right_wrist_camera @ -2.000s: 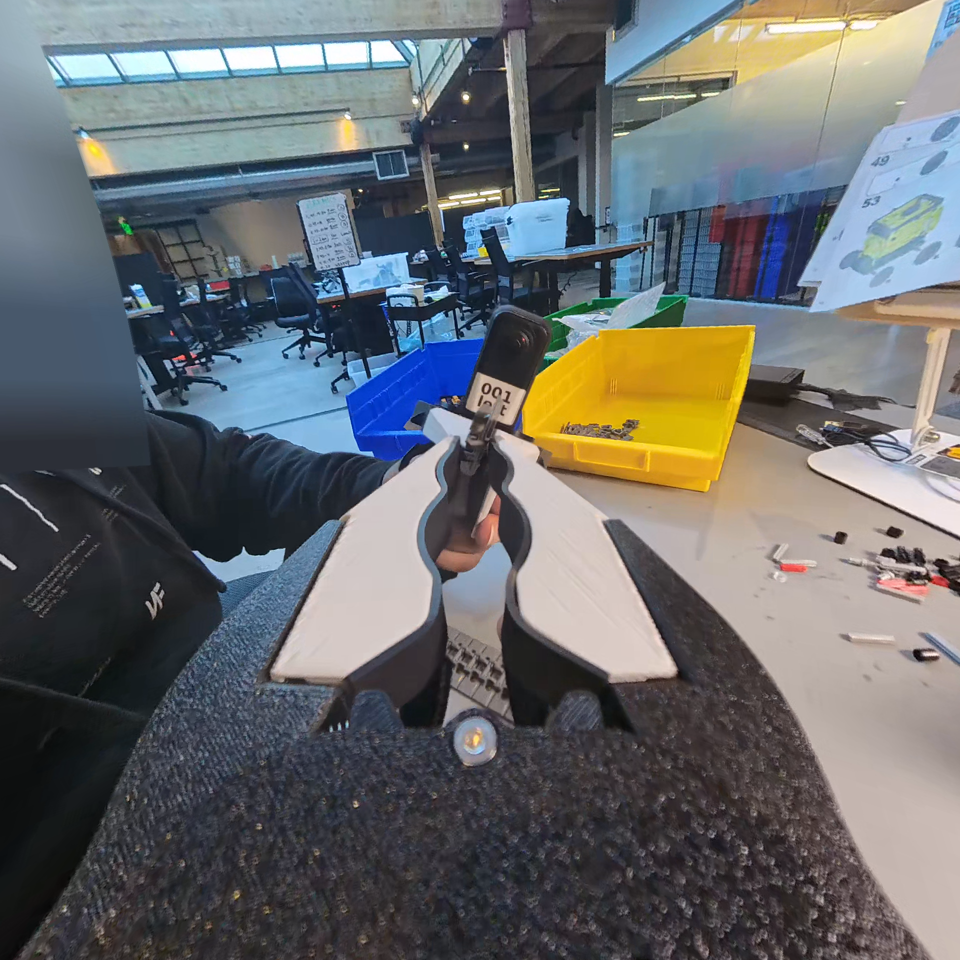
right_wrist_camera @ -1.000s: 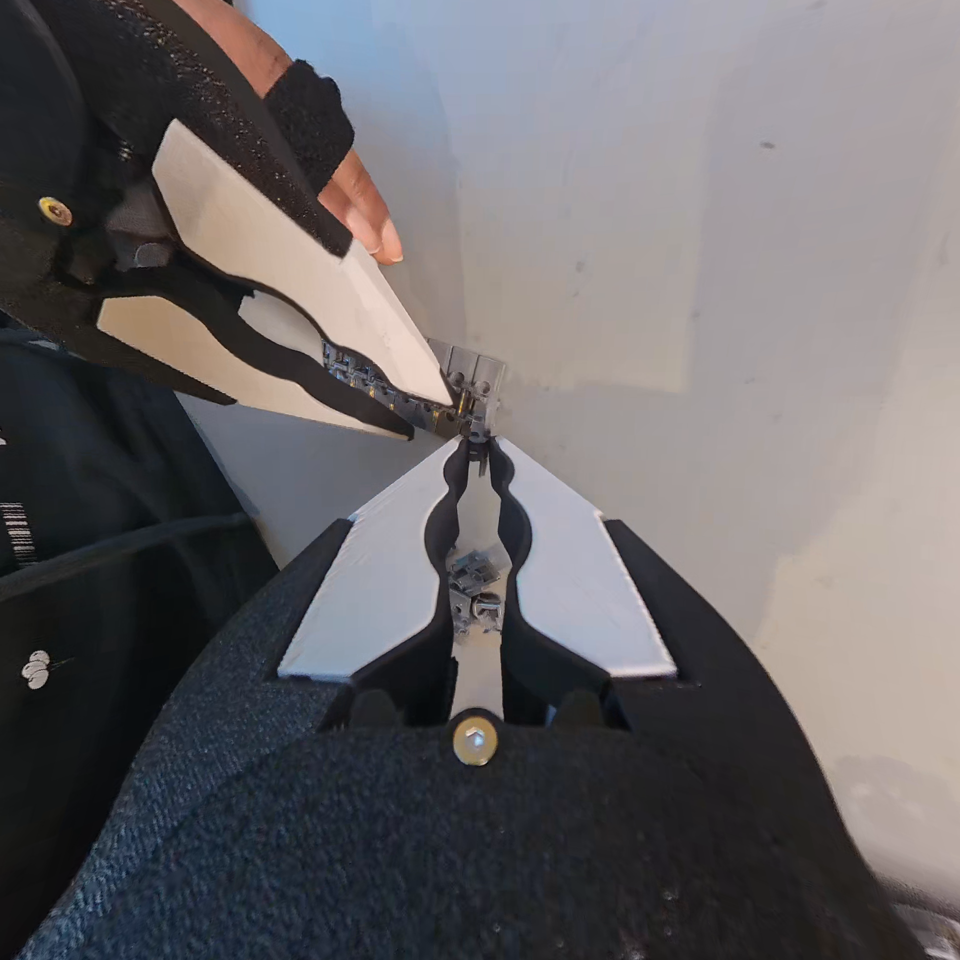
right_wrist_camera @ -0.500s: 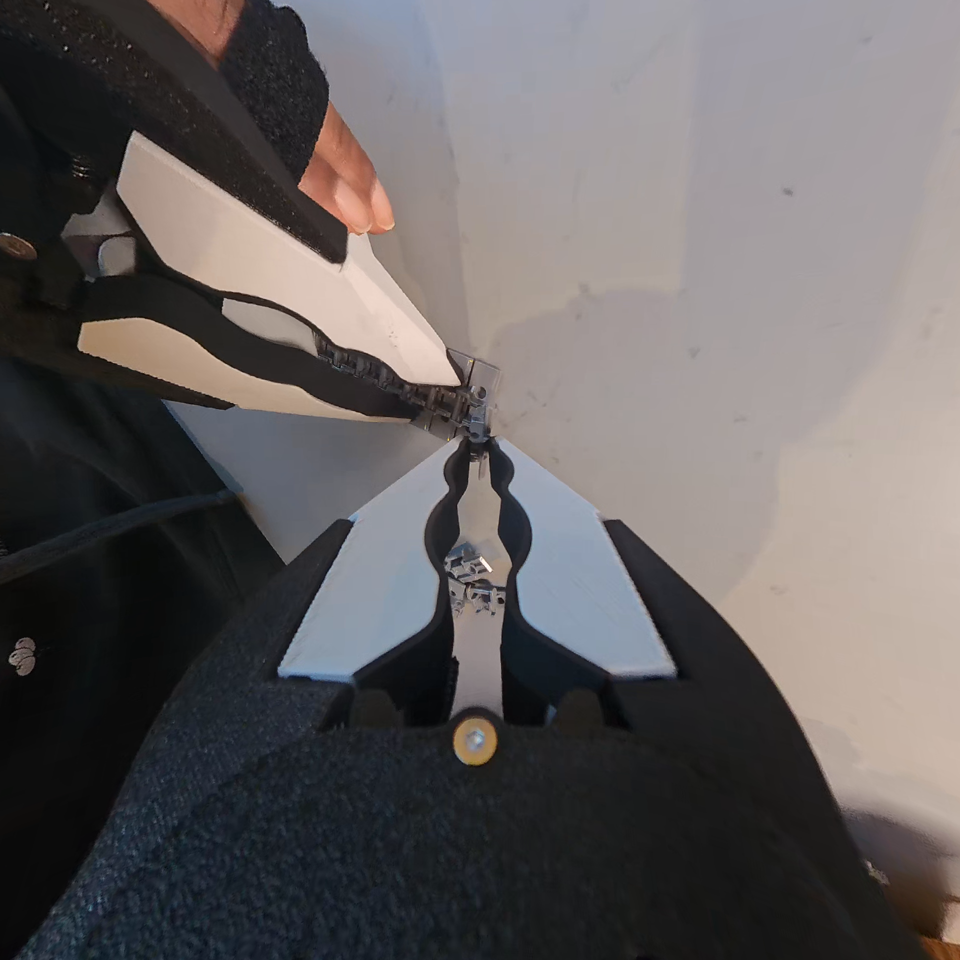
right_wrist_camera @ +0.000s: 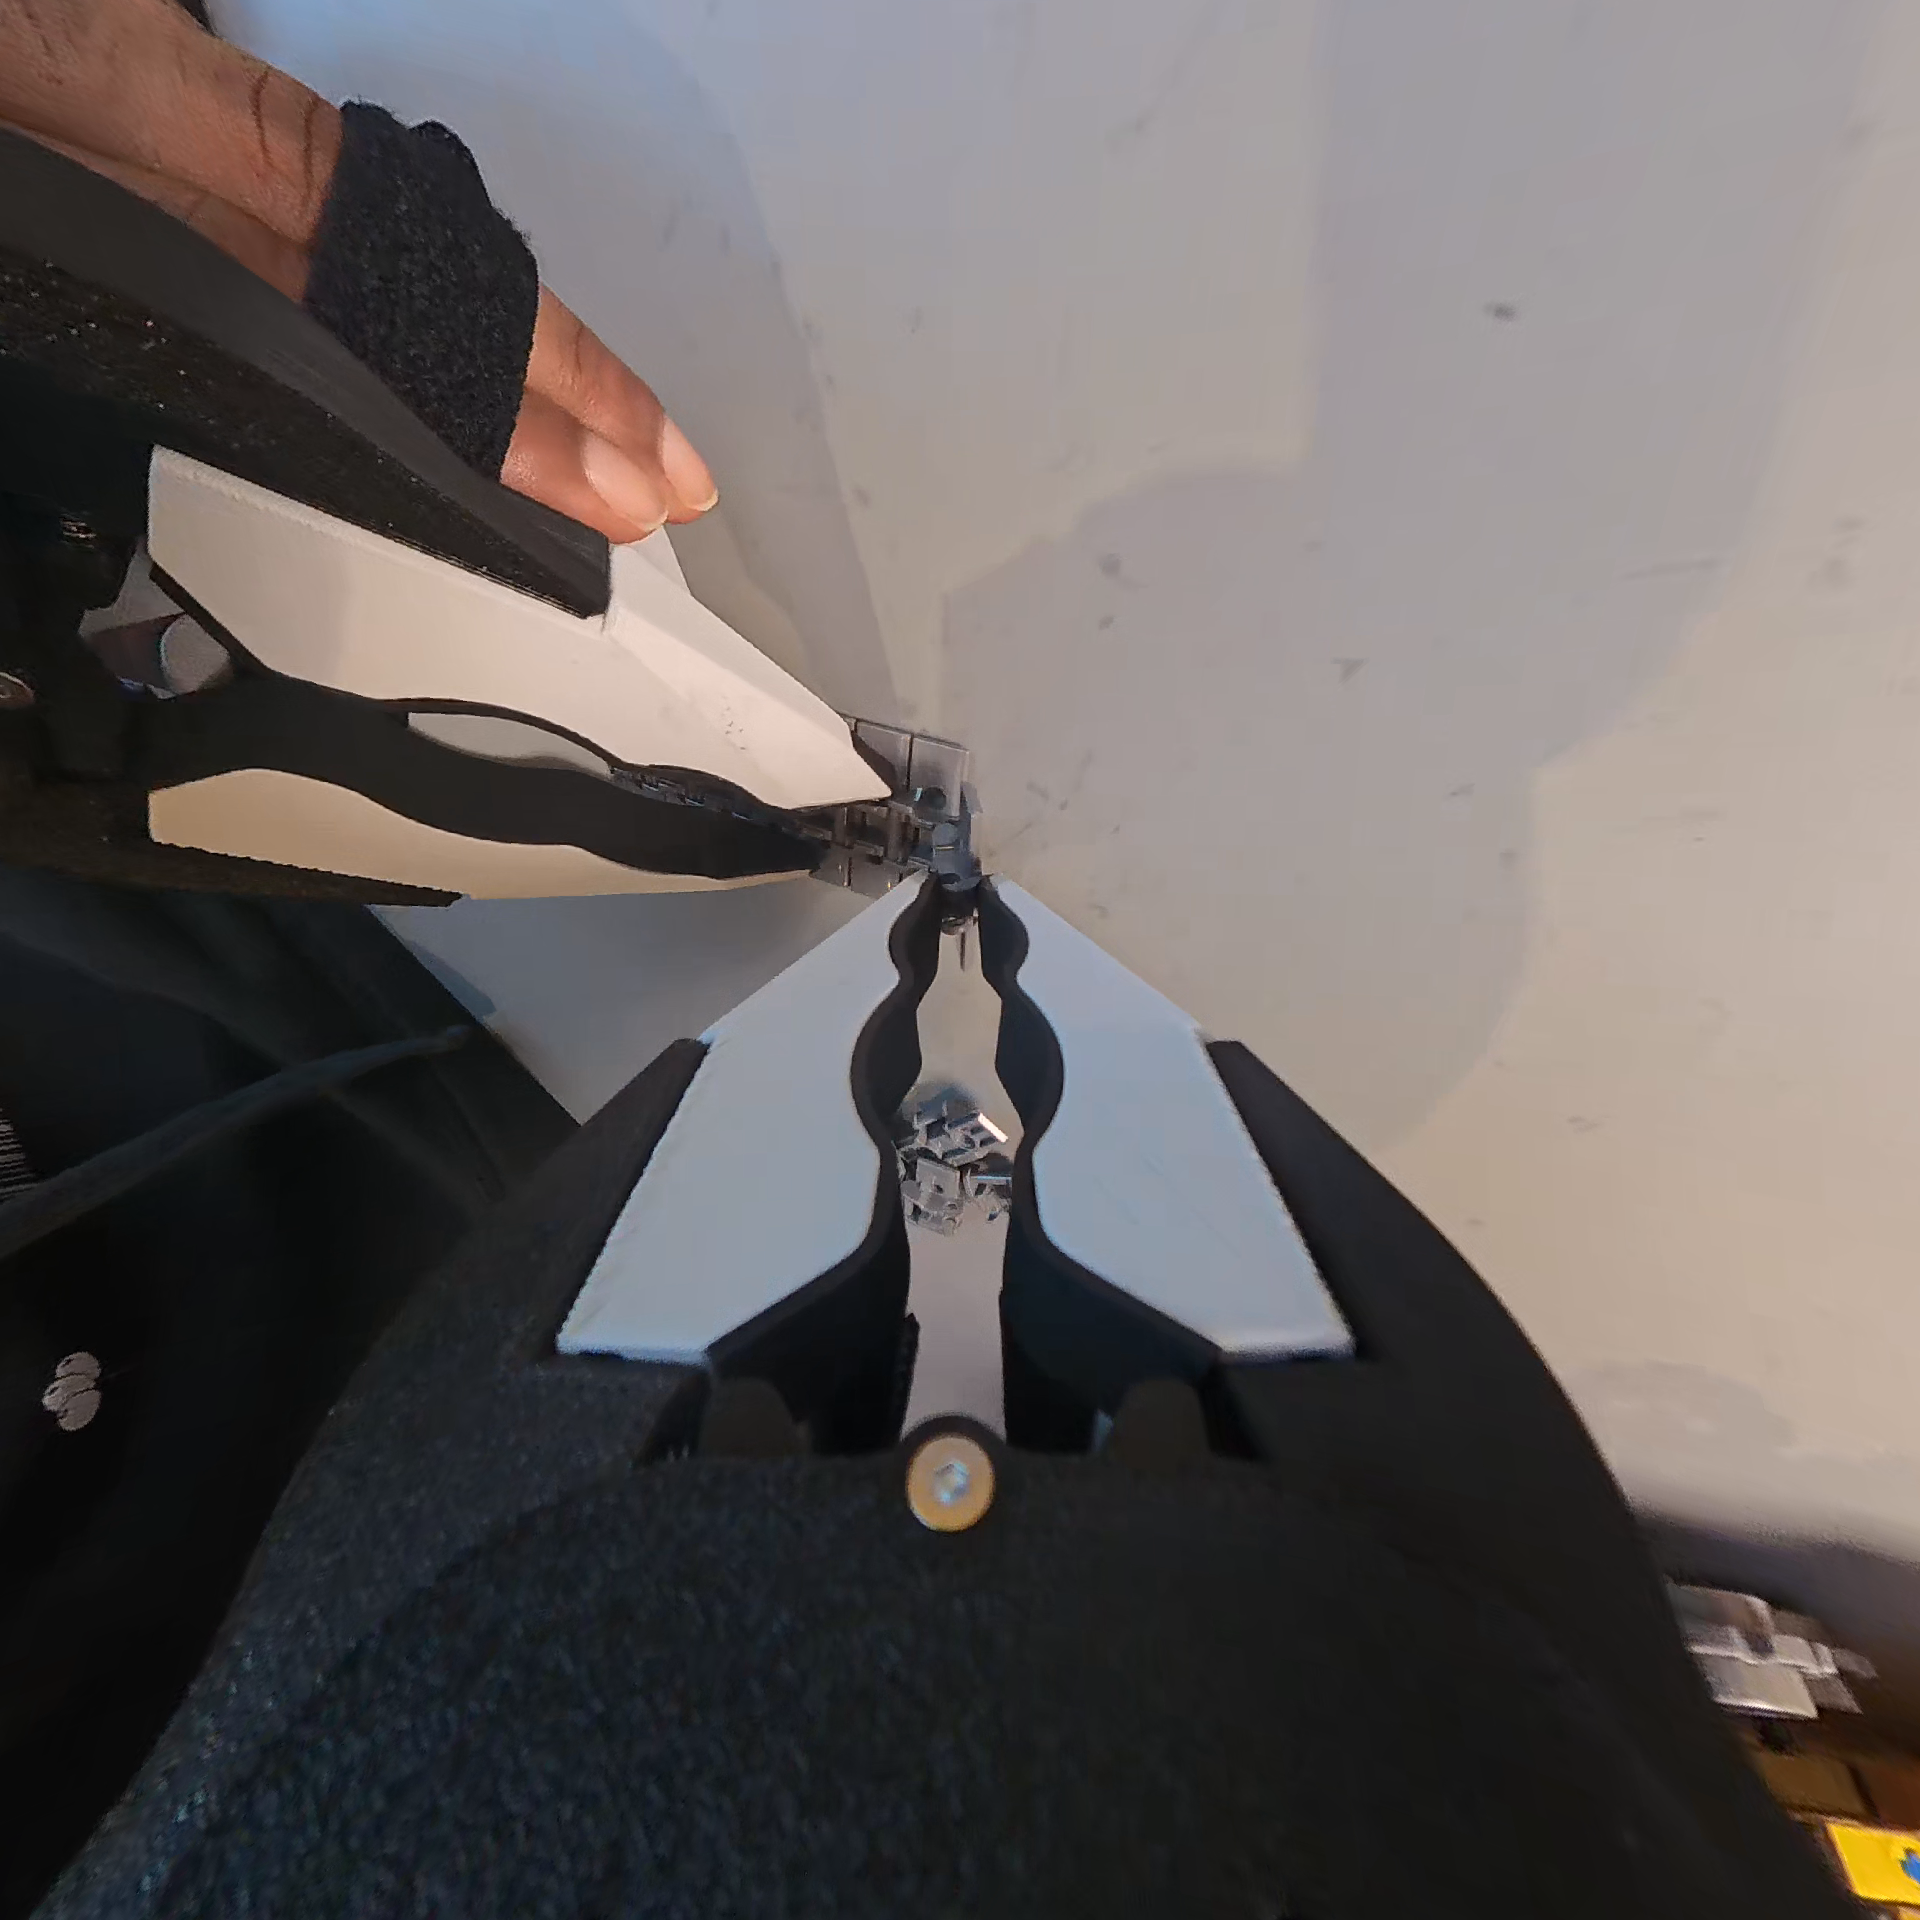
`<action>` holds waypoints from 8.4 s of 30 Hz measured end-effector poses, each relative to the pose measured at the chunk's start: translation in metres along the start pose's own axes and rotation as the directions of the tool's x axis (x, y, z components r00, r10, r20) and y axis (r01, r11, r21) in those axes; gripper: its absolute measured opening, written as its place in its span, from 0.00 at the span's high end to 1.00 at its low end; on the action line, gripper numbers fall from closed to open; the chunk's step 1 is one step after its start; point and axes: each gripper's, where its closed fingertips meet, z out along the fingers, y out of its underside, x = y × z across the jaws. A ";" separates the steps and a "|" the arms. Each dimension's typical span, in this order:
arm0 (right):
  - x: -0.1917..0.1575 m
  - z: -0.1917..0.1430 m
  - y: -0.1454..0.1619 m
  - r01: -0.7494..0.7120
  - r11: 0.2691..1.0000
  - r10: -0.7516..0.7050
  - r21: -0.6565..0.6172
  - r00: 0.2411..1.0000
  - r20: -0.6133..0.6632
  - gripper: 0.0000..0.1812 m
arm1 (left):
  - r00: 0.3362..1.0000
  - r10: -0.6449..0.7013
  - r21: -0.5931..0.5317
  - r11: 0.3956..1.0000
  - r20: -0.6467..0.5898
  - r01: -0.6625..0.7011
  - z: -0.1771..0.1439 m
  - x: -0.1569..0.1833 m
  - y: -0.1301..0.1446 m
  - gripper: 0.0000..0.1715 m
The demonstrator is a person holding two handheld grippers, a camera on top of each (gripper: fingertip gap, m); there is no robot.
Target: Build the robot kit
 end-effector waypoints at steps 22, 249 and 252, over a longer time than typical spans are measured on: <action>0.006 0.005 -0.004 0.126 0.991 -0.113 0.032 0.954 -0.278 0.96 | 1.000 0.008 -0.002 1.000 0.025 -0.008 0.001 0.000 -0.001 0.88; 0.014 -0.009 0.018 -0.020 0.927 -0.012 0.374 0.996 0.085 0.96 | 1.000 -0.001 0.051 0.999 -0.019 0.002 0.009 0.009 -0.011 0.88; 0.011 -0.008 0.017 -0.018 0.936 -0.010 0.350 0.997 0.078 0.96 | 1.000 0.001 0.054 0.999 -0.006 -0.001 0.010 0.009 -0.011 0.88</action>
